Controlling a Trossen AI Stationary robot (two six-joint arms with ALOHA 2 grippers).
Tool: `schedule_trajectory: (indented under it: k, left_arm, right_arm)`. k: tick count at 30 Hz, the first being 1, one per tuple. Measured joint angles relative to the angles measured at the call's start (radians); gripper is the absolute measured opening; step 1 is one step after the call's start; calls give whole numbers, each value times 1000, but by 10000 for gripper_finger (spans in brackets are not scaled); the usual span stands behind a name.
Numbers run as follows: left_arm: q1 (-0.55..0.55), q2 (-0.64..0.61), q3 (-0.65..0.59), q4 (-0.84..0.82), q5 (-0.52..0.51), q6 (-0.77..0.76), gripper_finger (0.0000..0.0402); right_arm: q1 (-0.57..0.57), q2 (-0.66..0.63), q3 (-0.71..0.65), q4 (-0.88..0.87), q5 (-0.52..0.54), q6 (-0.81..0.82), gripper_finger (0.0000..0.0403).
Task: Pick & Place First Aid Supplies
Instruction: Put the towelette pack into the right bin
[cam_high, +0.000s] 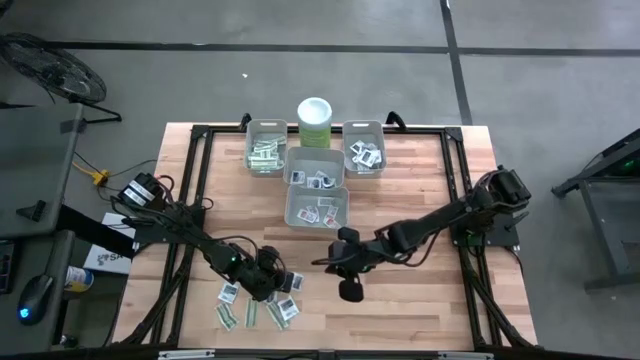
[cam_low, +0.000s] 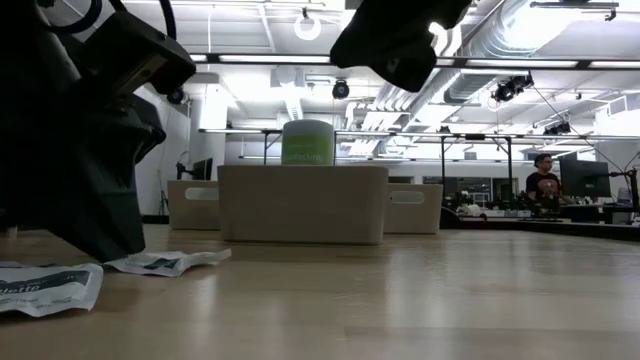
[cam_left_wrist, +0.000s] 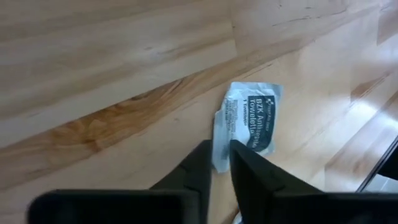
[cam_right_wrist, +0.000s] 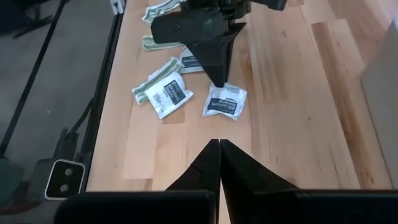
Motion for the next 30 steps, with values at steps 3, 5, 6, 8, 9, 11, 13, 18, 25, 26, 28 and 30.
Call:
schedule_trajectory:
  k: [3,5,6,8,9,11,13,18,25,26,28,30]
  left_arm:
    - [0,0,0,-1,-8,1,27]
    - [0,0,0,0,-11,12,8]
    - [0,0,0,2,-16,19,5]
    - [0,0,0,4,-19,36,4]
    - [0,0,0,7,-21,44,3]
    - [0,-7,0,11,-24,71,2]
    - [1,-23,-2,8,-31,98,1]
    - [3,-79,-4,1,-93,185,1]
    - [2,-135,-2,9,-115,298,0]
    - [1,-140,-2,9,-116,306,0]
    - [1,-147,-1,13,-123,318,0]
    - [1,-147,-1,10,-123,318,0]
  right_arm:
    - [14,0,0,0,35,28,0]
    - [23,0,0,0,47,46,0]
    - [27,0,0,0,54,51,0]
    - [35,0,0,-3,70,69,0]
    - [39,0,0,-6,72,72,0]
    - [45,0,0,-11,73,72,0]
    - [49,0,0,-15,74,87,0]
    - [50,0,0,-15,73,94,0]
    - [49,0,0,-2,78,93,0]
    - [49,0,0,-2,82,92,0]
    - [47,0,0,0,89,91,0]
    - [46,0,0,1,90,89,0]
